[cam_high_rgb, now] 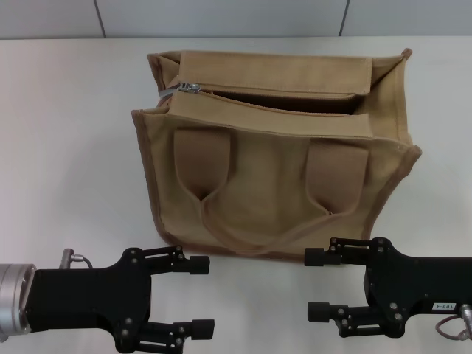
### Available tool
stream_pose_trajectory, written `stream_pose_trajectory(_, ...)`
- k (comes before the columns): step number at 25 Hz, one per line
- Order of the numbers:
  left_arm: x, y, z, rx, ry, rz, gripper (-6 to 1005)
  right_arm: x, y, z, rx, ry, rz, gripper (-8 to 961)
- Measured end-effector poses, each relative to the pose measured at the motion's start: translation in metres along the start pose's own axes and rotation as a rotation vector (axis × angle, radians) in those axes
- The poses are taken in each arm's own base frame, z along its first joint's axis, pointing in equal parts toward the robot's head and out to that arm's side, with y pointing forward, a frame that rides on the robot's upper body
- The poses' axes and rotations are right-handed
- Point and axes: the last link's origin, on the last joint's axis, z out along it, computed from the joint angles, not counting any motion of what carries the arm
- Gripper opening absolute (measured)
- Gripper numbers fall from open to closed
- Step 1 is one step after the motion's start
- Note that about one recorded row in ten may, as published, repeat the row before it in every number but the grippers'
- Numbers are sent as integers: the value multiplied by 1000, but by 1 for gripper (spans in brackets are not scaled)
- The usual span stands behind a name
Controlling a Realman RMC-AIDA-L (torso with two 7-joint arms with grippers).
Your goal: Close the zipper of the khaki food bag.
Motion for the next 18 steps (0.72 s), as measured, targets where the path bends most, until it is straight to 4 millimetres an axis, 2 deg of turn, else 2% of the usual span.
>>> stream_pose_trajectory(13,0,1,-5,5,3,-5,828,0,0,0,0,-1,3,713)
stream_pose_trajectory(16,2,-1,-14,44,21,-3,828,0,0,0,1,-2,6,709)
stream_pose_trajectory(17,4,-3,-25,93,48,2,828,1,0,0,2,-2,9,708)
stream_pose_trajectory(18,4,-3,-25,93,48,2,828,1,1,-1,4,-4,12,706)
